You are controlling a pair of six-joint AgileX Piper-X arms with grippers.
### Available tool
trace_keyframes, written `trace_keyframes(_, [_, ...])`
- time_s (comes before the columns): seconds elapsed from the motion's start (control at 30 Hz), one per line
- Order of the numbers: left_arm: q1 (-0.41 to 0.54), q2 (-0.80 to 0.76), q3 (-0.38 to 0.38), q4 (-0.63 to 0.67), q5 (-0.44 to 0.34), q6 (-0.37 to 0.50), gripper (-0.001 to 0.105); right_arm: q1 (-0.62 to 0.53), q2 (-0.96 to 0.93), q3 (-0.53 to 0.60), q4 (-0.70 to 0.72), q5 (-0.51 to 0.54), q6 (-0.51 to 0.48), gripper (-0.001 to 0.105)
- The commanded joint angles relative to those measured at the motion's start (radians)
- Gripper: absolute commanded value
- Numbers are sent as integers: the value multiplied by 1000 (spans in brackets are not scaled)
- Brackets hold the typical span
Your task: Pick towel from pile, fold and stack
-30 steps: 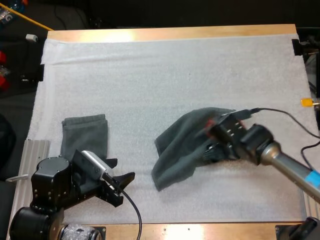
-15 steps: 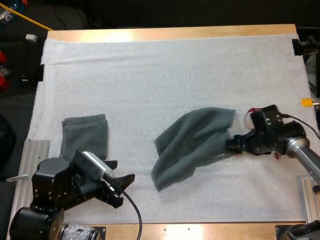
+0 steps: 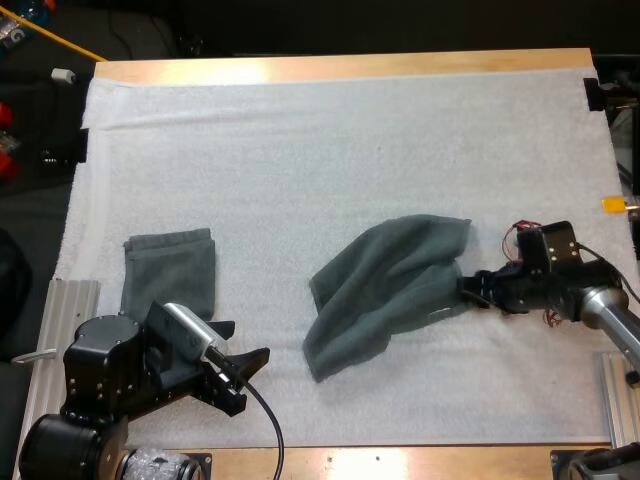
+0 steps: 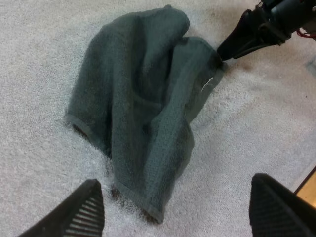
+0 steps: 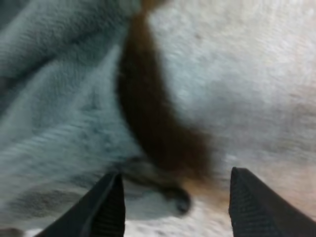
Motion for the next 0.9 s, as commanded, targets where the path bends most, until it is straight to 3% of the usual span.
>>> trace_keyframes(0.0, [-5, 1, -2, -1, 9, -3, 60, -4, 13, 0, -25, -40, 17, 47])
trace_keyframes(0.53, [-5, 1, -2, -1, 9, -3, 60, -4, 131, 3, -76, -149, 123, 44])
trace_keyframes(0.73, [-5, 1, -2, -1, 9, -3, 60, -4, 109, 3, -44, -164, 127, 2])
trace_keyframes(0.87, [-5, 1, -2, 1, 9, -3, 60, -4, 44, 3, 0, -144, 109, 0])
